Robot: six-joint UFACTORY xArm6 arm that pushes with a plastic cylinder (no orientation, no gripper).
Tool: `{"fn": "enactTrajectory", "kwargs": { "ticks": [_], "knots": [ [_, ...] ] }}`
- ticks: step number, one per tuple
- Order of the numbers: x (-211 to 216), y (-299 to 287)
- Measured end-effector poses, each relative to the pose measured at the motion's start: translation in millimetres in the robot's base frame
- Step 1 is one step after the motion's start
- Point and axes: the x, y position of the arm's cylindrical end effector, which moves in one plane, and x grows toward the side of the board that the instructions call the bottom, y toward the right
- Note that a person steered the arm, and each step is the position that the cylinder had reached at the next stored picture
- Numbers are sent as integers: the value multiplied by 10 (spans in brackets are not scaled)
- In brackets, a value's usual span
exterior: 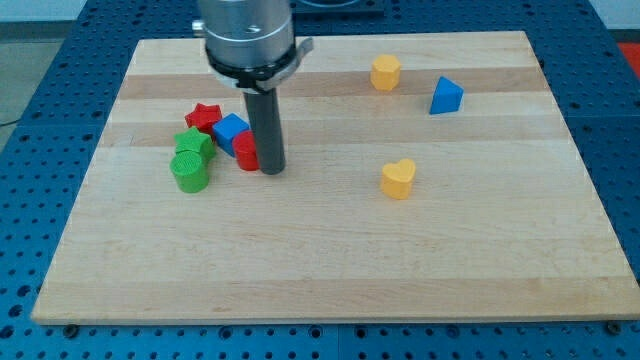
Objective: Place blue cube and red star diagonal to each other
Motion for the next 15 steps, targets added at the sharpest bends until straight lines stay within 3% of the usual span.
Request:
{"fn": "enactTrajectory", "kwargs": {
  "ticks": [3,4,5,6,8,9,13,15],
  "knots": [
    [-10,-210],
    [-94,96],
    [-526,615],
    [-1017,393],
    [-1719,-824],
    [-1599,-1223],
    [-1454,-1130],
    [-1035,-1126]
  ]
}}
